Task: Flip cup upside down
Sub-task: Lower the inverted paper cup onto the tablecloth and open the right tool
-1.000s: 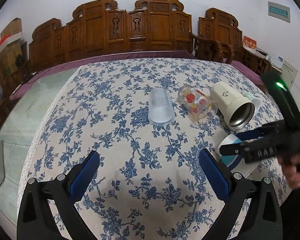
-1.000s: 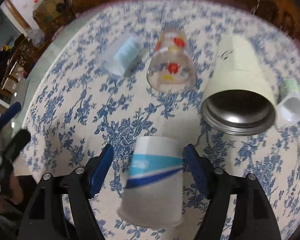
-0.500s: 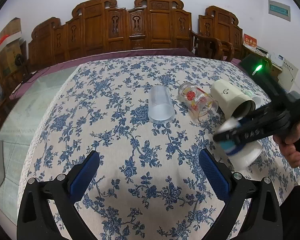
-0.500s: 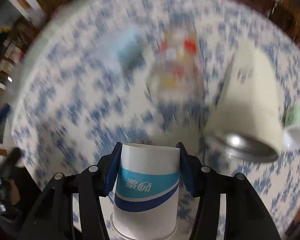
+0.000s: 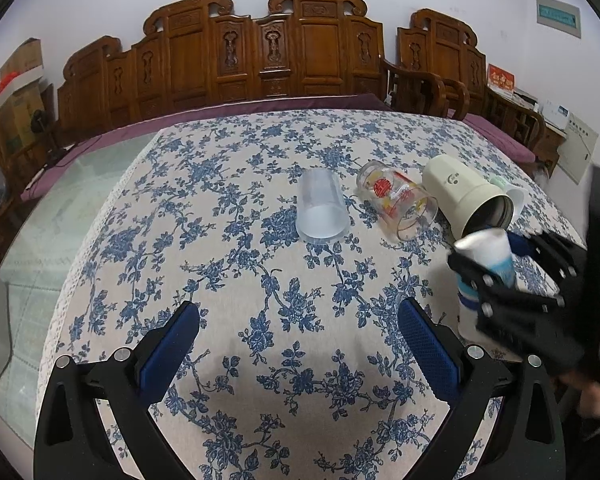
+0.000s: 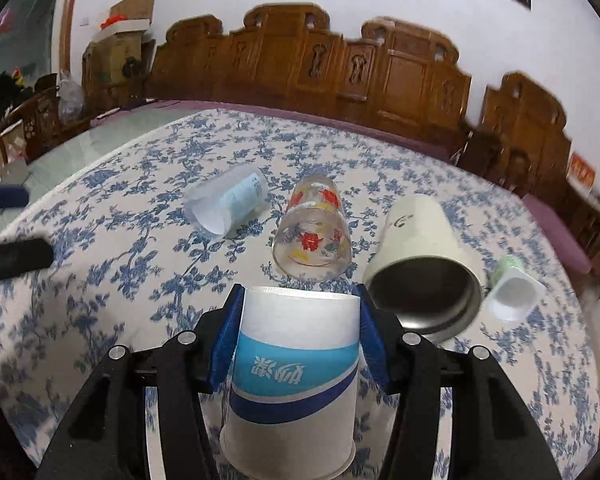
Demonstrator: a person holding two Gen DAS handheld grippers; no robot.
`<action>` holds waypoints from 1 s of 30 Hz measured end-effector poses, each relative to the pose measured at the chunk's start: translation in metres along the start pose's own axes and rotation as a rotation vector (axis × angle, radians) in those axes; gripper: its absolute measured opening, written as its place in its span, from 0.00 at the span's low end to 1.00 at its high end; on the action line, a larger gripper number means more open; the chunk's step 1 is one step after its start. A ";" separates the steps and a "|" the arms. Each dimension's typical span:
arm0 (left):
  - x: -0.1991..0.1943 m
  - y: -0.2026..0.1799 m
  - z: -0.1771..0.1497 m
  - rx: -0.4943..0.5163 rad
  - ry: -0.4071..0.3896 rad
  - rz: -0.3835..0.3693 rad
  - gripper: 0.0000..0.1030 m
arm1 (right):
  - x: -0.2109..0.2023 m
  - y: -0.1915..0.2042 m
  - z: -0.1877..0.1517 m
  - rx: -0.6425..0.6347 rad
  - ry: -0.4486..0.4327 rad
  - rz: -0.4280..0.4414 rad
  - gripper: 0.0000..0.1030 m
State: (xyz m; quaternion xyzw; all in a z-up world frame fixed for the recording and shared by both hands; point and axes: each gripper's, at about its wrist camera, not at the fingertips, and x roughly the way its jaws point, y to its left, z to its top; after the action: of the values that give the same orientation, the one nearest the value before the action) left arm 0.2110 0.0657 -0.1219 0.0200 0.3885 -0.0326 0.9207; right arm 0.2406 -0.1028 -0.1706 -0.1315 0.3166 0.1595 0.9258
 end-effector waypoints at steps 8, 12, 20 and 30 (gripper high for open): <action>-0.010 -0.004 -0.001 -0.005 -0.029 0.002 0.92 | -0.026 -0.005 -0.025 0.080 0.009 0.037 0.57; -0.021 -0.009 -0.003 -0.009 -0.047 0.006 0.92 | -0.033 -0.009 -0.031 0.133 0.044 0.068 0.62; -0.055 -0.026 -0.011 -0.020 -0.082 0.025 0.92 | -0.062 -0.021 -0.039 0.171 0.056 0.094 0.80; -0.098 -0.045 -0.032 -0.029 -0.075 0.052 0.92 | -0.115 -0.040 -0.043 0.250 0.031 0.087 0.97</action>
State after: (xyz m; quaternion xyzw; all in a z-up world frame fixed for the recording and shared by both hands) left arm 0.1165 0.0269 -0.0750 0.0156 0.3535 -0.0036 0.9353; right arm 0.1460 -0.1791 -0.1254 -0.0036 0.3537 0.1569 0.9221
